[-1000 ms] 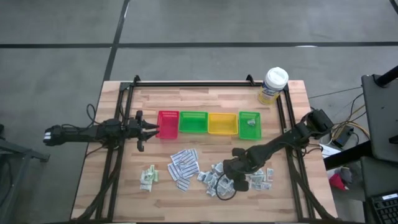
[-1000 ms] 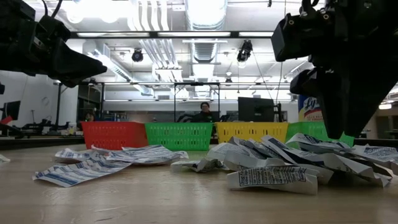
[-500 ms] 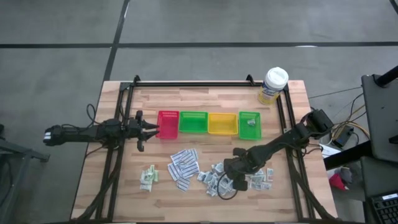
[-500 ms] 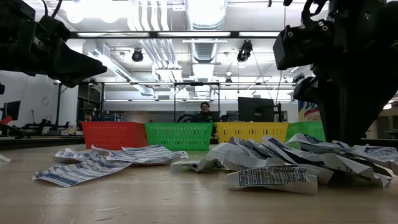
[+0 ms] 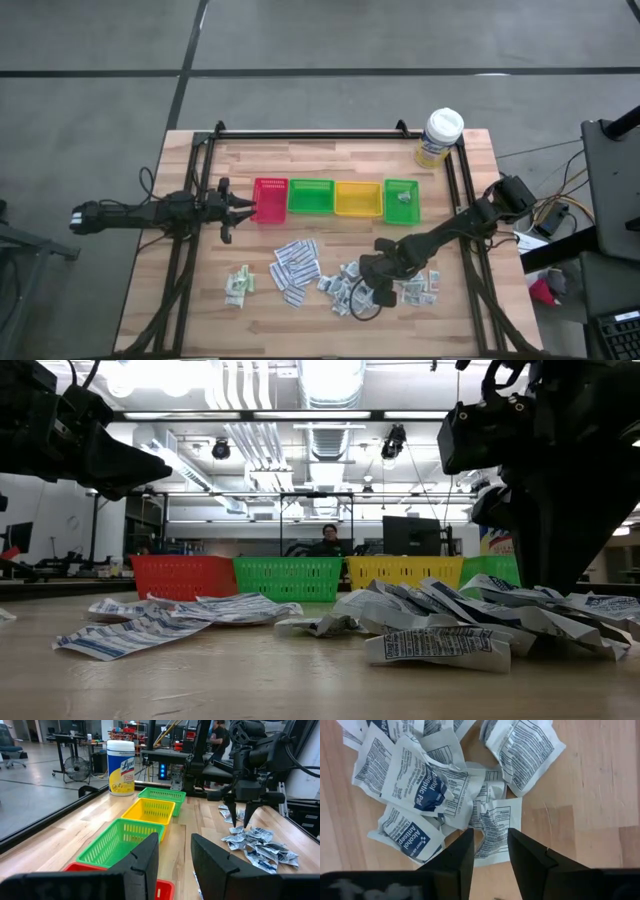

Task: Pick & Place First Aid Supplies
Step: Put the blue alcohol pad into the right green bin

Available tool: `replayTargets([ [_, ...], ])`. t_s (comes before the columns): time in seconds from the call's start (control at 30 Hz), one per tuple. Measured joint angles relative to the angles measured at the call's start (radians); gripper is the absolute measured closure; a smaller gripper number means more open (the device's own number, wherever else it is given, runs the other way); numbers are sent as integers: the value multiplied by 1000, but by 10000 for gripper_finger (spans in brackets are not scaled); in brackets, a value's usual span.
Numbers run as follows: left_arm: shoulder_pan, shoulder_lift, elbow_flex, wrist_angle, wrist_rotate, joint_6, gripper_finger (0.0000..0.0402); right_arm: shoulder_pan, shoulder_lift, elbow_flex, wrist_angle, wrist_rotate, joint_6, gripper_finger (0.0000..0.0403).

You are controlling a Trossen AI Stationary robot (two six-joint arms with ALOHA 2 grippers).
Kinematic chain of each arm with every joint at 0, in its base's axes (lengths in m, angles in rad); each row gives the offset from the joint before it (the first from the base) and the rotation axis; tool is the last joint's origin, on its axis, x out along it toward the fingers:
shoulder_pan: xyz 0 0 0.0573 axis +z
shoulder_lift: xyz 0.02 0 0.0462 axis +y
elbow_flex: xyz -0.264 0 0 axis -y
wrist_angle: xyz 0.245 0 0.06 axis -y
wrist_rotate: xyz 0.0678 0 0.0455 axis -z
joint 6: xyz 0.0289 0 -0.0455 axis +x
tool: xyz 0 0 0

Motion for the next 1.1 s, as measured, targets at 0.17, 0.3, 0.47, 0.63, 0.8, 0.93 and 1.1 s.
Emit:
replayTargets([
  [0.17, 0, 0, 0, 0, 0, 0, 289, 0, 1, -4, -1, 0, 11, 296],
  [0.3, 0, 0, 0, 0, 0, 0, 289, 0, 1, -4, -1, 0, 12, 306],
  [0.47, 0, 0, 0, 0, 0, 0, 289, 0, 24, -4, -1, -2, 12, 323],
  [0.63, 0, 0, 0, 0, 0, 0, 289, 0, 61, 3, 0, -3, 10, 339],
  [0.8, 0, 0, 0, 0, 0, 0, 289, 0, 53, 3, -5, -1, 5, 357],
  [0.93, 0, 0, 0, 0, 0, 0, 289, 0, 43, 0, -19, 0, 2, 375],
  [1.1, 0, 0, 0, 0, 0, 0, 289, 0, 33, 0, -59, 23, 1, 392],
])
